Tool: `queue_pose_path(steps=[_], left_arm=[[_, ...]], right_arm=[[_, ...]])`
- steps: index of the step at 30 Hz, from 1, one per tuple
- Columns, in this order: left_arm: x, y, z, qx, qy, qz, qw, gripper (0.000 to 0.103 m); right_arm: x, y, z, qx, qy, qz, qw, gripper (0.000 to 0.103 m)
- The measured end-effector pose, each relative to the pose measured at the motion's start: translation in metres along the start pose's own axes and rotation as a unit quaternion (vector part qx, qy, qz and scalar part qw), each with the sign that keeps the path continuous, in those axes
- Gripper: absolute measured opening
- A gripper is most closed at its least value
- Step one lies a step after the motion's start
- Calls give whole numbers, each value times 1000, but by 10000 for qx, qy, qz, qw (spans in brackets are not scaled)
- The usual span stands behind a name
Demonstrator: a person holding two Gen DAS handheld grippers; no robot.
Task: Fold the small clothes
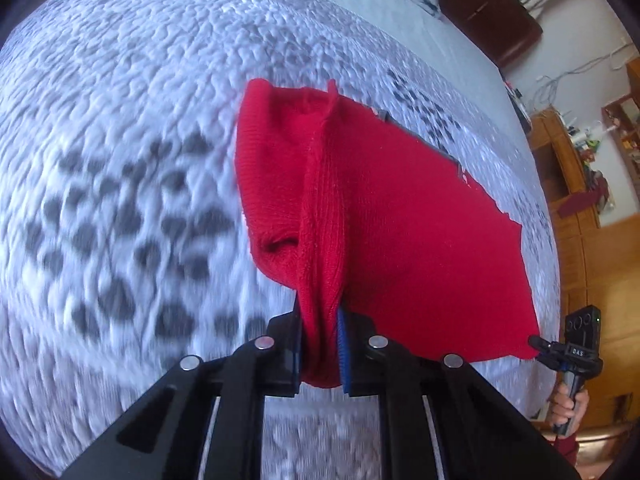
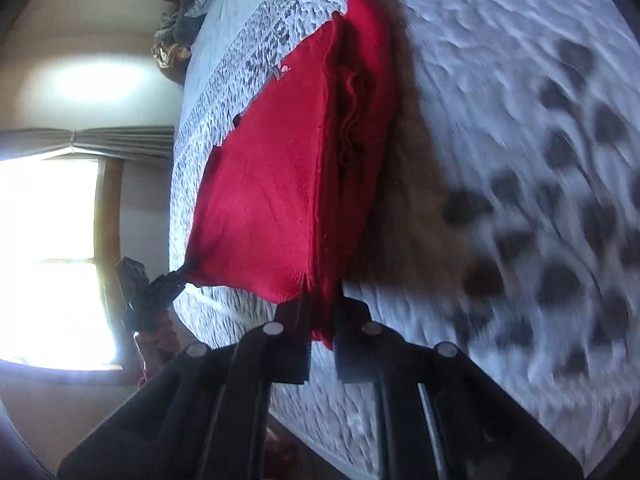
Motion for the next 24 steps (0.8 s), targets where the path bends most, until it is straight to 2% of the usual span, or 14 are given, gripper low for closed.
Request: queue_pose_path(steps=[4, 7, 9, 11, 14, 16, 17, 18, 19, 21, 24], left_arm=[[-4, 50, 8, 90, -107, -232, 9996, 14], [0, 81, -1, 215, -360, -416, 9983, 14], [6, 92, -11, 207, -591, -591, 9963, 15], [8, 93, -15, 116, -672, -703, 9952, 16], [6, 94, -16, 71, -823, -869, 9928, 16], [3, 94, -16, 19, -958, -1023, 9901, 19], [1, 94, -15, -12, -1051, -1110, 9882, 22], [0, 95, -12, -42, -1160, -1129, 9868, 29], [0, 96, -8, -75, -1277, -1115, 9855, 32], [-5, 102, 7, -175, -1297, -1103, 9852, 37], [-12, 108, 34, -402, -1272, -1130, 9846, 44]], right_arm=[[-11, 44, 16, 22, 314, 152, 9994, 7], [-30, 67, 15, 24, 812, 179, 9965, 7], [-44, 74, 5, 75, 1121, 121, 9936, 7], [-54, 74, -9, 43, 1227, 13, 9924, 8], [-52, 75, -12, -127, 1385, 49, 9903, 7], [-45, 78, -13, -209, 1463, 74, 9890, 10], [-40, 80, -11, -256, 1447, 83, 9891, 18], [-36, 83, -7, -319, 1420, 59, 9893, 25], [-32, 87, 1, -417, 1389, 21, 9894, 28], [-27, 90, 13, -599, 1262, 8, 9902, 48], [-28, 98, 41, -868, 1010, -189, 9909, 53]])
Point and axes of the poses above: each gripper's, at about its wrist camera, not at the fingertips, and z roughly against the way its jaws point, x to its left, y to its underside, the point moved 8 cm from there along -z, roughly the way its jaws point, and after that the axes turned 5 degrees about y, right-handed, at the moved point
